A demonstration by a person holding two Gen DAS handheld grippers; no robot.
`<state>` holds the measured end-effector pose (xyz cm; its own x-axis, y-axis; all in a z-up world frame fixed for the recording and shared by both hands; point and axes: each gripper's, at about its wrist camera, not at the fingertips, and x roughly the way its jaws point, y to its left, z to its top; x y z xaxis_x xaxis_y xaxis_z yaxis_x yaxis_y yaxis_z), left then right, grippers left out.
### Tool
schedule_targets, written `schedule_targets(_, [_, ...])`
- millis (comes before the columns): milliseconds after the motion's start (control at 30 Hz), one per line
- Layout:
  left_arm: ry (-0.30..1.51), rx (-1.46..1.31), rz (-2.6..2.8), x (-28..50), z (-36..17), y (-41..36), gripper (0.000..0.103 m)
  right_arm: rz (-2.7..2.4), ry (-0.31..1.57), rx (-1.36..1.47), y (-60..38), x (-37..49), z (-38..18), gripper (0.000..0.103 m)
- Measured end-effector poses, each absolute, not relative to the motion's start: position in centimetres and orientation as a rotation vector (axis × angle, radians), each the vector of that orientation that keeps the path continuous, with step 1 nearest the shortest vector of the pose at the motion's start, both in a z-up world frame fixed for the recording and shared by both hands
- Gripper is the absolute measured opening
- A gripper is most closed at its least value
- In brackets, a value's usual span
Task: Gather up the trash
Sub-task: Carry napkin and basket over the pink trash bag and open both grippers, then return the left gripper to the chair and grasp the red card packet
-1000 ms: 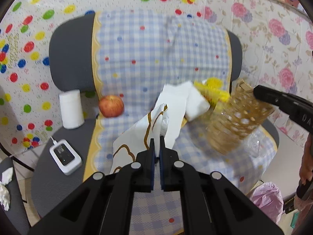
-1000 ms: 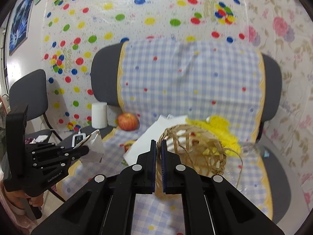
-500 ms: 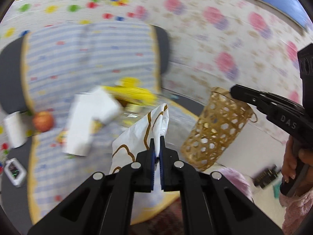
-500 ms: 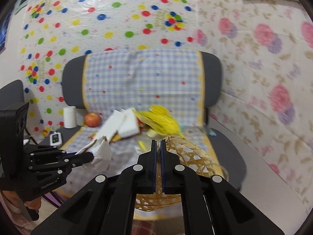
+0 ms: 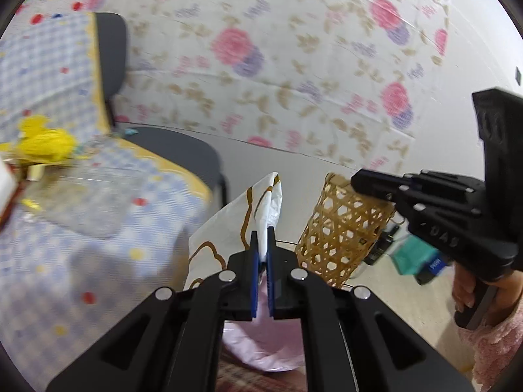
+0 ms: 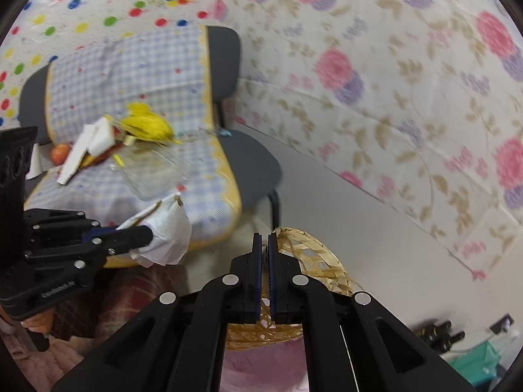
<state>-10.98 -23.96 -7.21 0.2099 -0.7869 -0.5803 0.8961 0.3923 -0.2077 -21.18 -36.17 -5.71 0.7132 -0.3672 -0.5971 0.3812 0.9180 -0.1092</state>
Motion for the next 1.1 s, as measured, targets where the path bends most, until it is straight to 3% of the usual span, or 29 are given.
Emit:
schedule_targets(167, [0.730,0.215,-1.257,-12.1,-8.5,-26.6,0.002,-0.469,0.700,0.073,-38.8,-22.2,-7.9,0.006])
schedule_targets(233, [0.768,0.218,-1.267,-12.0,-9.1,-27.5,0.008,-0.479,0.717,0.094,-39.6,-22.2,-8.5,0.007])
schedule_targets(300, [0.792,0.206,-1.268,-11.6,-9.3,-28.0,0.030,-0.490,0.722,0.114,-40.4,-22.2,-9.0,0.021])
schedule_targets(367, [0.801,0.183,-1.261,-11.0,-9.2,-27.7,0.044,-0.492,0.718,0.125,-40.7,-22.2,-9.0,0.029])
schedule_targets(767, [0.682,0.183,-0.975,-7.6,-6.9,-20.4,0.045,-0.356,0.547,0.224,-38.6,-19.6,-5.8,0.030])
schedule_targets(1033, [0.656,0.182,-0.789,-5.5,-6.3,-14.9,0.045,-0.200,0.574,0.199,-34.3,-13.8,-4.9,0.031])
schedule_targets(1100, [0.656,0.174,-0.739,-4.6,-6.0,-13.6,0.045,-0.155,0.584,0.171,-32.9,-12.0,-4.6,0.035])
